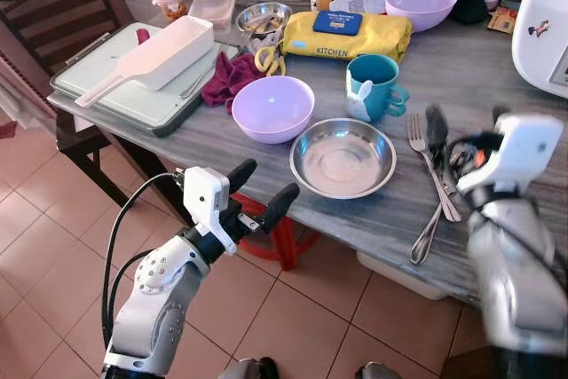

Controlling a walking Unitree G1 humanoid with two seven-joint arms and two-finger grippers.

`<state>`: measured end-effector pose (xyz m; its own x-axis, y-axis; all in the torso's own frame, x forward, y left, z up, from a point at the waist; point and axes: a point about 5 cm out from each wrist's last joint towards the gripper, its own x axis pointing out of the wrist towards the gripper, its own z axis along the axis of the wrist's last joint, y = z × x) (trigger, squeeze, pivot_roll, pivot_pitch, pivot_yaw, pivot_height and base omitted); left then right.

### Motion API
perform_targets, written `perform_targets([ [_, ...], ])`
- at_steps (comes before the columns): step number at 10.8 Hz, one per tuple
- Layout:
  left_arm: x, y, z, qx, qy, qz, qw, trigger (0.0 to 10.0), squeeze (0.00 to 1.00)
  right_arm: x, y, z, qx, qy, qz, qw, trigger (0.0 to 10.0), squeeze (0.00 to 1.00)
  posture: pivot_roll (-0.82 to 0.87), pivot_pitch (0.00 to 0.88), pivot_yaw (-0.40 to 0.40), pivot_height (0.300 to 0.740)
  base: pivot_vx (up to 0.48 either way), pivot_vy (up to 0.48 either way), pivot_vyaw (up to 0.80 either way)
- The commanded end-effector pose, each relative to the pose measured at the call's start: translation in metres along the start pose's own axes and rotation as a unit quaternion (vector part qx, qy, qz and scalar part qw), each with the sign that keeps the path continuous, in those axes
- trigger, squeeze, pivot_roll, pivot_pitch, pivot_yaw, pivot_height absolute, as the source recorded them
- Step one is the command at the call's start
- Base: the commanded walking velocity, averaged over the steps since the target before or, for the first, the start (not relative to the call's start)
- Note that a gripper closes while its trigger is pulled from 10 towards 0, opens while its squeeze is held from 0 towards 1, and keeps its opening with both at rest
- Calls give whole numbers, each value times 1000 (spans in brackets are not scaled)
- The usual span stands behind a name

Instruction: Setting the table

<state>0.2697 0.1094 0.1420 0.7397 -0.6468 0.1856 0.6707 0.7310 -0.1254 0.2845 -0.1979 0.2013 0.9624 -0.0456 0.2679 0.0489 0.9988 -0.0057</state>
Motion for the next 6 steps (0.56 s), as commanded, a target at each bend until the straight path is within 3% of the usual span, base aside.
perform_targets([
  [1,-1,2,-1,13,8,-2,1000,10000,0,-6,6,3,4,5,-3,1000,10000,1000,-126,116,133,740,0,0,0],
  [3,0,2,-2,17,8,-7,1000,10000,0,-19,14,-7,10,48,-25,998,10000,1000,-122,116,134,740,0,0,0],
  [4,0,3,-2,20,9,-8,1000,10000,0,-28,18,-16,26,82,-43,995,10000,110,-119,116,135,740,0,0,0],
  [5,-1,3,-2,21,10,-8,1000,10000,0,-34,22,-18,28,94,-50,994,10000,0,-116,117,133,740,0,0,0],
  [6,-1,3,-3,22,11,-8,1000,10000,0,-37,24,-18,28,99,-53,993,10000,0,-115,118,133,740,0,0,0],
])
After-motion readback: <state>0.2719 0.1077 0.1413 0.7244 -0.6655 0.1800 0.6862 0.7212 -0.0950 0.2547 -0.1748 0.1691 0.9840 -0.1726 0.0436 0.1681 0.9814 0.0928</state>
